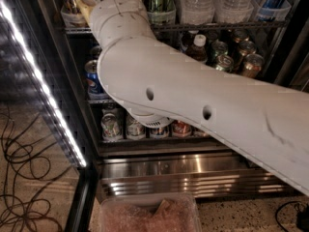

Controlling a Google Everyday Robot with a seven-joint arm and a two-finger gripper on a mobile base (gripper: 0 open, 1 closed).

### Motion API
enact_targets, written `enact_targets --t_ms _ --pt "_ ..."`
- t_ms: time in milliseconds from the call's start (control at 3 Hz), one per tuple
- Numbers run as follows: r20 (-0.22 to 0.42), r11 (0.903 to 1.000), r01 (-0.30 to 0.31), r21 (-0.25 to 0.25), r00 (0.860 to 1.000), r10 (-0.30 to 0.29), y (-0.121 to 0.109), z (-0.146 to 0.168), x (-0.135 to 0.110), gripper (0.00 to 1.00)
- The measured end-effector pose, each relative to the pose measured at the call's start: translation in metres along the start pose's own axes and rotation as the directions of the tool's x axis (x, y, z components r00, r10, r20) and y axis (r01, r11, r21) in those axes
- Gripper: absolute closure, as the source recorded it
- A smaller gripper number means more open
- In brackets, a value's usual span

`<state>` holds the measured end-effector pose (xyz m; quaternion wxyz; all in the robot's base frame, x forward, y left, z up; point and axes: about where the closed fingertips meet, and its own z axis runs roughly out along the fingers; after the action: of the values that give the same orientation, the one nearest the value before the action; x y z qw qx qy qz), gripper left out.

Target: Pick coke can from top shelf of fridge

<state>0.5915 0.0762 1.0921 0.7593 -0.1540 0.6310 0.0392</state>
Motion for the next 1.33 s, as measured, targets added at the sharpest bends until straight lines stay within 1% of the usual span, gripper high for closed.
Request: enact_targets --t_ms 333,667,1333 --pt "-0.004 0.9994 0.014 0.031 1.0 -0.013 -0.003 0.004 0.0 0.33" --pt "-0.007 0.9986 0.017 0.05 1.0 -0.017 -0.005 0.007 0.0 0.33" --pt "-0.025 0.9974 0.02 0.069 1.0 -0.018 -0.008 0.02 0.006 0.34"
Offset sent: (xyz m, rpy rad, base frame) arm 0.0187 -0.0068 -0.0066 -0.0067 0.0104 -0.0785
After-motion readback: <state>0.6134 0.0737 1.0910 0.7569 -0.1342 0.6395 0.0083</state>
